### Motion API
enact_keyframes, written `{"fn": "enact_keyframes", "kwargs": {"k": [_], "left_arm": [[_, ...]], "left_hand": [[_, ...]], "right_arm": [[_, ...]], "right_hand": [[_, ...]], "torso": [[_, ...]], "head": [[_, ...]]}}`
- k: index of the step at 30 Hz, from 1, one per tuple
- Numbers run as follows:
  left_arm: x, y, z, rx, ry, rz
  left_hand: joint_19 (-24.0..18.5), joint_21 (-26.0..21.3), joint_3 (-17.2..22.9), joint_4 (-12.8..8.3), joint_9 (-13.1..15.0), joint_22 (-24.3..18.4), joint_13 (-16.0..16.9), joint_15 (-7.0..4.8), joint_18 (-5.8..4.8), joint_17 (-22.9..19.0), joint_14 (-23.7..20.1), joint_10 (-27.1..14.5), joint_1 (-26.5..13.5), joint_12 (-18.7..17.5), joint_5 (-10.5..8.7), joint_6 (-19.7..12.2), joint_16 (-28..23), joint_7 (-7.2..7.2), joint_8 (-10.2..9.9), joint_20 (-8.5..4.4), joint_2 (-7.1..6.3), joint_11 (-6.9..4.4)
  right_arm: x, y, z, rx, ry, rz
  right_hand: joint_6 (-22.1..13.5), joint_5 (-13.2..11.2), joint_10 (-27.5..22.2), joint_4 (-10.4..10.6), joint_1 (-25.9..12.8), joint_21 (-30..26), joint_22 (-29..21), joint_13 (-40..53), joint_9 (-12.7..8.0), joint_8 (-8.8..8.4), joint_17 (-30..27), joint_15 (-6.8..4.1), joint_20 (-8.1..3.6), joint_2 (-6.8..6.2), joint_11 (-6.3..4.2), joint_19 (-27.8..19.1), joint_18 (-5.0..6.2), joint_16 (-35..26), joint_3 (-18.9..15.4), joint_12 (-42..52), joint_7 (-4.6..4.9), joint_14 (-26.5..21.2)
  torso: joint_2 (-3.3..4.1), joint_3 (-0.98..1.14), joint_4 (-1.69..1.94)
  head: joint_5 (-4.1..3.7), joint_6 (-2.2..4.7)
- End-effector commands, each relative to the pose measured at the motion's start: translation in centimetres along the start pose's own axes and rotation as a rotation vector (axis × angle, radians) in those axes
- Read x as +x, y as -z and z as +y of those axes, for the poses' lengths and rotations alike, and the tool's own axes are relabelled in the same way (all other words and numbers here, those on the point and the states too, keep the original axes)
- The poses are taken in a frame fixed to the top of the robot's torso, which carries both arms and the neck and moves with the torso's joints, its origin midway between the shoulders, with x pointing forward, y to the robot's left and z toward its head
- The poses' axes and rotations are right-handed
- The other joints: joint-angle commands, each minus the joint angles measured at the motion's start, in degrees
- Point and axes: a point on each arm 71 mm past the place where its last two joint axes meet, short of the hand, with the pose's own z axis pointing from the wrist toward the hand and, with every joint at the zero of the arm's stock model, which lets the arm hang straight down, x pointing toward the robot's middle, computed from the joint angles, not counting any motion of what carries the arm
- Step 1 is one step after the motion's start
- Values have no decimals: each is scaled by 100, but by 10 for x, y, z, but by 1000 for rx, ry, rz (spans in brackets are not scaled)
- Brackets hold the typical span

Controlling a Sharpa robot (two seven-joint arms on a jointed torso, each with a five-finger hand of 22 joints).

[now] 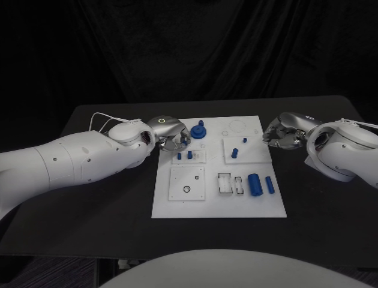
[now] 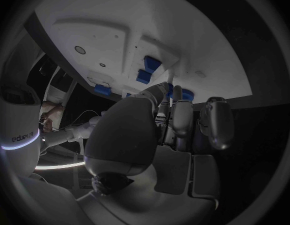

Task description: Assemble the parts on the task board

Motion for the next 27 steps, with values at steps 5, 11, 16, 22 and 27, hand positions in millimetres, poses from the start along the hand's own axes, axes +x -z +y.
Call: {"fn": "enact_keyframes", "kwargs": {"k": [5, 11, 16, 22, 27], "left_arm": [[2, -4, -2, 6, 4, 15], [3, -6, -2, 1, 3, 23], [5, -8, -4, 3, 5, 31], [6, -9, -5, 3, 7, 37], [7, -10, -5, 1, 7, 42]], "left_hand": [[-43, -23, -1, 23, 4, 1025, -5, -9, -76, -16, -37, 31, -57, -36, -42, -35, -29, -8, -46, -18, 12, -10], [-36, -14, 6, 6, -2, 1029, -12, -15, -79, -9, -32, 58, -38, -41, -42, -51, -24, -16, -61, -18, 11, -20], [-38, -19, 1, -3, -8, 1028, -19, -20, -78, -18, -38, 60, -37, -52, -50, -64, -30, -21, -74, -18, -6, -20], [-46, -30, -1, -6, -18, 1025, -29, -24, -76, -26, -43, 57, -41, -70, -58, -89, -37, -34, -94, -18, -16, -17], [-50, -37, 1, -10, -22, 1023, -33, -25, -74, -33, -47, 57, -38, -76, -61, -98, -42, -44, -102, -18, -18, -19]], "right_arm": [[1, 0, 0, 1, 4, 12], [2, 1, 1, 1, 3, 13], [2, 1, 0, 1, 3, 14], [2, 1, 0, 2, 3, 16], [2, 1, 1, 3, 0, 18]], "right_hand": [[53, 39, -43, 6, -24, -38, 172, 206, -8, 34, -6, 6, -19, -26, -7, -31, 58, -27, 41, -35, 2, 53], [58, 38, -48, 3, -19, -49, 170, 202, -10, 36, -12, 5, -20, -23, -7, -33, 60, -33, 49, -37, 2, 49], [58, 38, -48, 3, -19, -49, 170, 202, -10, 36, -12, 5, -20, -23, -7, -33, 60, -33, 49, -37, 2, 49], [58, 38, -48, 3, -19, -49, 170, 202, -10, 36, -12, 5, -20, -23, -7, -33, 60, -33, 49, -37, 2, 49], [63, 37, -48, 4, -20, -52, 170, 202, -10, 39, -14, 5, -20, -23, -7, -33, 59, -35, 50, -37, 1, 47]], "torso": [[3, -1, -1], [7, -1, 1], [6, -2, 3], [6, -2, -1], [2, -4, 1]], "head": [[-7, 1], [-21, 1], [-25, 1], [-20, 1], [-24, 1]]}}
